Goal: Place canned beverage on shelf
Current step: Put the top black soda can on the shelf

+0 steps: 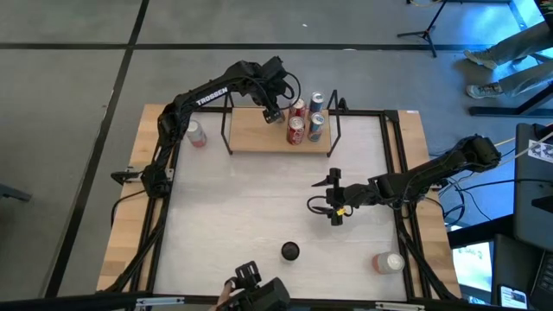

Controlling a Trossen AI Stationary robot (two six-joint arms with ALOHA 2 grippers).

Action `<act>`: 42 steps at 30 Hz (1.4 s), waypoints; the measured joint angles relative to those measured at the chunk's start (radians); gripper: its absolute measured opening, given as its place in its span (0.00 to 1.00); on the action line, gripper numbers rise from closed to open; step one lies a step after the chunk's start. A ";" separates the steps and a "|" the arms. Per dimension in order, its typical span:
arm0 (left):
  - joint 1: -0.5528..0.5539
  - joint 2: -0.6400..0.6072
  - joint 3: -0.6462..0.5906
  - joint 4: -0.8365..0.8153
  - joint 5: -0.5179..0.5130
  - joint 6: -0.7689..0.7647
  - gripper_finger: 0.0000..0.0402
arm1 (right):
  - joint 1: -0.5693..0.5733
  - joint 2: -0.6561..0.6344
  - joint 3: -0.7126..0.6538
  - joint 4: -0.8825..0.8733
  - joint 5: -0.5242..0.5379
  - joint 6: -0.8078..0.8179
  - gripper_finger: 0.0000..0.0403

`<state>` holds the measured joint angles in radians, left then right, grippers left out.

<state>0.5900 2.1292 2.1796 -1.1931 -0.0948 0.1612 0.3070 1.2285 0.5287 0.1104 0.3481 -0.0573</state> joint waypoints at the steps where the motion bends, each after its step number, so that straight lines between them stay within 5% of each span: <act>1: 0.000 0.000 0.000 0.000 0.000 0.001 0.68 | 0.000 0.000 0.000 0.000 0.000 0.000 0.84; 42: -0.002 0.017 -0.021 0.090 0.002 -0.021 0.68 | 0.000 0.000 0.000 -0.003 0.000 0.001 0.84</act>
<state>0.5880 2.1460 2.1590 -1.1035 -0.0929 0.1406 0.3069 1.2285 0.5287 0.1074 0.3479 -0.0566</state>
